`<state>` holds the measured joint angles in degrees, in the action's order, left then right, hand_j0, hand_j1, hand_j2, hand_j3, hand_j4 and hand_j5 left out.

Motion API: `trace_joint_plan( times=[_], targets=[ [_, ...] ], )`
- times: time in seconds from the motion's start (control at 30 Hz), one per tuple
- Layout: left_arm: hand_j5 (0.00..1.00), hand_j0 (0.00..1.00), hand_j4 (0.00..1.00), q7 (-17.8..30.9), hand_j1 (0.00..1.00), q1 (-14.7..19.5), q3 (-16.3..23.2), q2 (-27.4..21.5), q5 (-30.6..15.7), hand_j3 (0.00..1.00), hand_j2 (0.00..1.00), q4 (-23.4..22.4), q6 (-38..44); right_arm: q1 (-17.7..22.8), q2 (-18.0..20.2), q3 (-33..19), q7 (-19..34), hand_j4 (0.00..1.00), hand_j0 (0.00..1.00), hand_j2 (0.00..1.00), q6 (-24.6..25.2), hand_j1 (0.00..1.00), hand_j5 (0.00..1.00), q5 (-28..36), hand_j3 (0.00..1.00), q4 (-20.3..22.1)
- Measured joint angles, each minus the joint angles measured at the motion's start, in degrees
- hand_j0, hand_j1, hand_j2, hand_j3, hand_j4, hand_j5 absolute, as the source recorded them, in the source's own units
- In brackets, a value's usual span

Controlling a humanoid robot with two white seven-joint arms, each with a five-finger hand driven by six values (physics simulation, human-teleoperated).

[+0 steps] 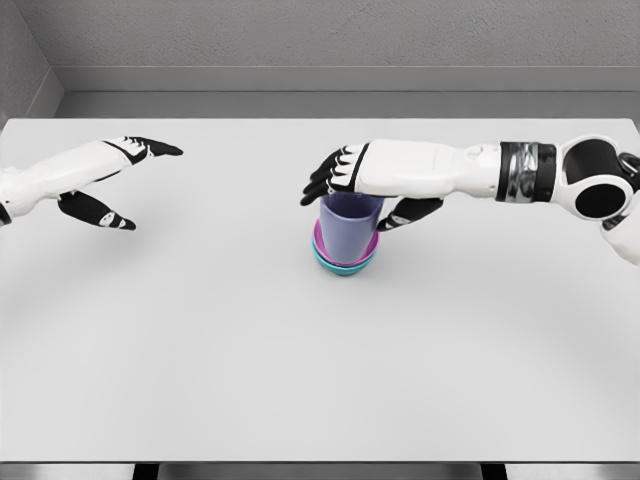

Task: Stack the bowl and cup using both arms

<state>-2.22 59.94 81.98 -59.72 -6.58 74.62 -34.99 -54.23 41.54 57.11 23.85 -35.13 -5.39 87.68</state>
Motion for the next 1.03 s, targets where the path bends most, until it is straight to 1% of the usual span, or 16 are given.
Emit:
trace_joint_plan(
  times=[0.13, 0.23, 0.4, 0.53, 0.57, 0.6, 0.63, 0.7, 0.77, 0.8, 0.87, 0.93, 1.03],
  targets=[
    [1.00, 1.00, 1.00, 0.0, 1.00, -0.4, 0.0, 0.1, 0.0, 1.00, 1.00, 0.0, 0.0, 0.2, 0.0, -0.1, 0.0, 1.00, 1.00, 1.00, 0.0, 1.00, 1.00, 0.0, 1.00, 0.0],
    [1.00, 1.00, 1.00, 0.1, 1.00, -1.9, -0.9, 0.1, 0.1, 1.00, 1.00, 0.0, 0.0, 0.5, 0.0, -0.2, -0.1, 1.00, 1.00, 1.00, 0.0, 1.00, 1.00, 0.0, 1.00, 0.0],
    [1.00, 1.00, 1.00, 0.4, 1.00, -1.9, -1.8, -0.1, 0.1, 1.00, 1.00, 0.0, 0.0, 0.5, 0.1, -0.6, -0.2, 1.00, 1.00, 1.00, 0.0, 1.00, 1.00, 0.0, 1.00, -0.1],
    [1.00, 1.00, 1.00, 0.6, 1.00, -2.0, -1.9, -0.3, 0.1, 1.00, 1.00, 0.0, 0.0, 0.7, 0.4, -2.0, -0.4, 1.00, 1.00, 1.00, 0.0, 1.00, 1.00, 0.0, 1.00, -0.4],
    [1.00, 1.00, 1.00, 0.7, 1.00, -2.1, -1.9, -0.3, 0.1, 1.00, 1.00, 0.0, 0.0, 1.1, 0.5, -2.5, -0.4, 1.00, 1.00, 1.00, 0.0, 1.00, 1.00, 0.0, 1.00, -0.4],
    [1.00, 1.00, 1.00, 1.1, 1.00, -2.1, -2.0, -0.4, 0.0, 1.00, 1.00, 0.0, 0.0, 2.4, 0.8, -3.3, -0.5, 1.00, 1.00, 1.00, 0.0, 1.00, 1.00, 0.0, 1.00, -0.3],
    [1.00, 1.00, 1.00, 1.4, 1.00, -2.6, -2.0, -0.4, 0.0, 1.00, 1.00, 0.0, 0.0, 4.0, 1.8, -4.4, -0.5, 1.00, 1.00, 1.00, 0.0, 1.00, 1.00, 0.0, 1.00, -0.2],
    [1.00, 1.00, 1.00, 1.9, 1.00, -3.0, -2.4, -0.4, 0.0, 1.00, 1.00, -0.1, 0.0, 4.7, 4.5, -6.0, -0.7, 1.00, 1.00, 1.00, 0.0, 1.00, 1.00, 0.1, 1.00, 0.9],
    [1.00, 1.00, 1.00, 2.1, 1.00, -3.5, -2.8, -0.9, -0.1, 1.00, 1.00, -0.1, 0.0, 8.0, 7.7, -8.2, -0.8, 1.00, 1.00, 1.00, 0.0, 1.00, 1.00, 0.3, 1.00, 1.9],
    [1.00, 1.00, 1.00, 2.2, 1.00, -3.6, -2.9, -1.1, -0.1, 1.00, 1.00, -0.2, 0.0, 8.6, 9.1, -9.6, -0.9, 1.00, 1.00, 1.00, 0.0, 1.00, 1.00, 0.4, 1.00, 2.3],
    [1.00, 1.00, 1.00, 2.2, 1.00, -3.6, -3.1, -1.4, -0.1, 1.00, 1.00, -0.2, 0.0, 11.2, 11.5, -12.3, -1.1, 1.00, 1.00, 1.00, 0.0, 1.00, 1.00, 0.6, 1.00, 2.7],
    [1.00, 1.00, 1.00, 2.3, 1.00, -3.6, -3.1, -1.5, -0.2, 1.00, 1.00, -0.2, 0.0, 11.7, 13.1, -14.5, -1.3, 1.00, 1.00, 1.00, 0.0, 1.00, 1.00, 1.5, 1.00, 2.9],
    [1.00, 1.00, 1.00, 2.3, 1.00, -3.7, -3.2, -1.6, -0.2, 1.00, 1.00, -0.3, 0.0, 12.7, 15.1, -16.0, -1.4, 1.00, 1.00, 1.00, 0.0, 1.00, 1.00, 2.5, 1.00, 3.0]
  ],
)
